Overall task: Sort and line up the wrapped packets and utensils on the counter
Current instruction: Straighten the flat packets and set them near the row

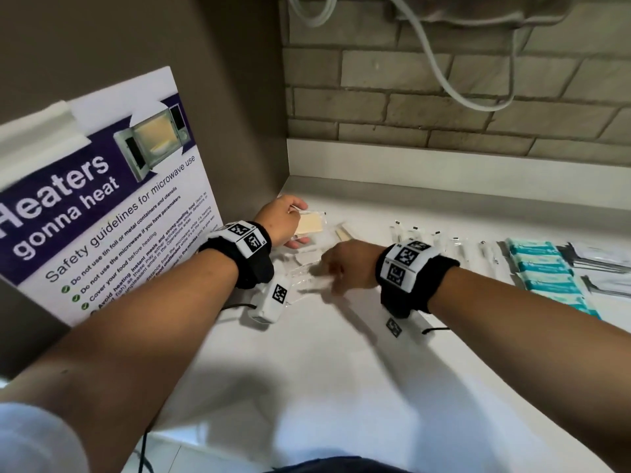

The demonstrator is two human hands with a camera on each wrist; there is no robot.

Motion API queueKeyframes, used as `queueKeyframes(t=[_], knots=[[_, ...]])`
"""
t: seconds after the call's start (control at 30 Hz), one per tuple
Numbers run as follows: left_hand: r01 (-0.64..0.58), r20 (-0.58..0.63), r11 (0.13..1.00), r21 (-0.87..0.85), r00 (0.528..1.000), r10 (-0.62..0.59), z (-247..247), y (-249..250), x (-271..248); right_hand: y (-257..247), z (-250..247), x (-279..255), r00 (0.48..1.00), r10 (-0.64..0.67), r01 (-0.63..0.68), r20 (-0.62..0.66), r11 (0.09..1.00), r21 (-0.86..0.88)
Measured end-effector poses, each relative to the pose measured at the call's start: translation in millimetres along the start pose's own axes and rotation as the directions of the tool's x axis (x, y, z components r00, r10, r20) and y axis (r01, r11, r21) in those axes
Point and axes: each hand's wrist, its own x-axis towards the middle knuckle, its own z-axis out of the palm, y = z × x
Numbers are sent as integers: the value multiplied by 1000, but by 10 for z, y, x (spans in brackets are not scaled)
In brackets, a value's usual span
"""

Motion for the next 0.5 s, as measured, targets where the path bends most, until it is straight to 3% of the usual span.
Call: queueKeyframes(t=[0.07, 0.2, 0.37, 0.5], knots=[[28, 2, 999, -31, 1000, -28, 11, -18, -3, 85, -163, 37, 991, 25, -16, -134, 997, 74], [76, 70, 992, -103, 995, -69, 73, 11, -21, 243, -455, 122, 924, 120, -56, -362, 981, 183], [178, 160, 940, -290, 978, -136, 139, 96, 4, 263, -501, 217, 923, 138, -86, -360, 984, 156], [150, 209, 941, -303, 974, -88, 149, 173, 9, 232, -423, 273, 939, 117, -59, -323, 981, 184]])
